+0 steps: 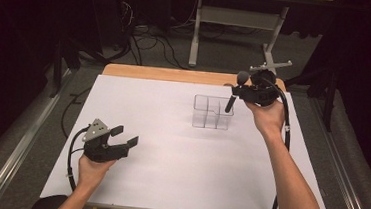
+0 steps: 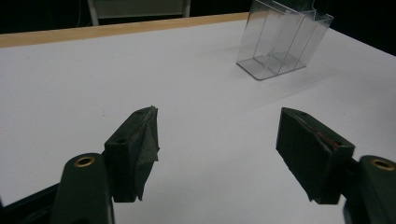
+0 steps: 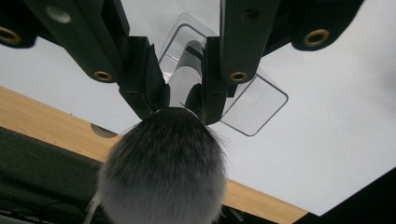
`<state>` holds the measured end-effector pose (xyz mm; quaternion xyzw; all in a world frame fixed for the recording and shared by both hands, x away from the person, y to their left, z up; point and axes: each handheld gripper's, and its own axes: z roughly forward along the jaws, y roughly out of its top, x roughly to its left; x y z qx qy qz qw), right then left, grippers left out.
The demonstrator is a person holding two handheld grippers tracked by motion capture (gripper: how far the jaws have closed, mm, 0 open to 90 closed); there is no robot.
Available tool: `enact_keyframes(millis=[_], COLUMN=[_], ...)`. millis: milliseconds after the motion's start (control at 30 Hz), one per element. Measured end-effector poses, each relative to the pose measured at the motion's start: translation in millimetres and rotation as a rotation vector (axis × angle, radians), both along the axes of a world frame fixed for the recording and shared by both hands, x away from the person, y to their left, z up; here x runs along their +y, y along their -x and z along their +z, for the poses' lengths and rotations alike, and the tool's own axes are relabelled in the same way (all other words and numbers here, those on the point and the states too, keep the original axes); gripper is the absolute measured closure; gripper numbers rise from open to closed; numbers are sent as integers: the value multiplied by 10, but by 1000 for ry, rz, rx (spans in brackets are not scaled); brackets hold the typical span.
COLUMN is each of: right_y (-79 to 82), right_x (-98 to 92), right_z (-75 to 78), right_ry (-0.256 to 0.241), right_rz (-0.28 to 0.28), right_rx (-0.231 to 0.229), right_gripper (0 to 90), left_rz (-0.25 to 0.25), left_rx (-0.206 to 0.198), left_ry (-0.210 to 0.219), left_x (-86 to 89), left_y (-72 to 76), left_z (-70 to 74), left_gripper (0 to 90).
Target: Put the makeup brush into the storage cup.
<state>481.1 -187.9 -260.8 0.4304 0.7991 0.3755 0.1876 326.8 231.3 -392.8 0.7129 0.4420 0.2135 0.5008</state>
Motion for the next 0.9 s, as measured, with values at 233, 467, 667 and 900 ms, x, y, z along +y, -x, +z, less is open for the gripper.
enact_keyframes(millis=[233, 467, 667, 900], right_y=[-52, -97, -113, -124], right_x=[51, 74, 96, 131], right_z=[-55, -101, -131, -153], right_ry=[19, 37, 57, 74], right_rz=[-2, -9, -5, -1], right_rx=[7, 22, 26, 39], right_gripper=[723, 722, 722, 721], left_rz=[-8, -10, -10, -10], left_rx=[-5, -4, -3, -2], left_ry=[0, 2, 4, 5], left_x=[-5, -3, -5, -5], left_y=[6, 2, 3, 7], left_z=[2, 2, 2, 6], left_gripper=[295, 294, 290, 282])
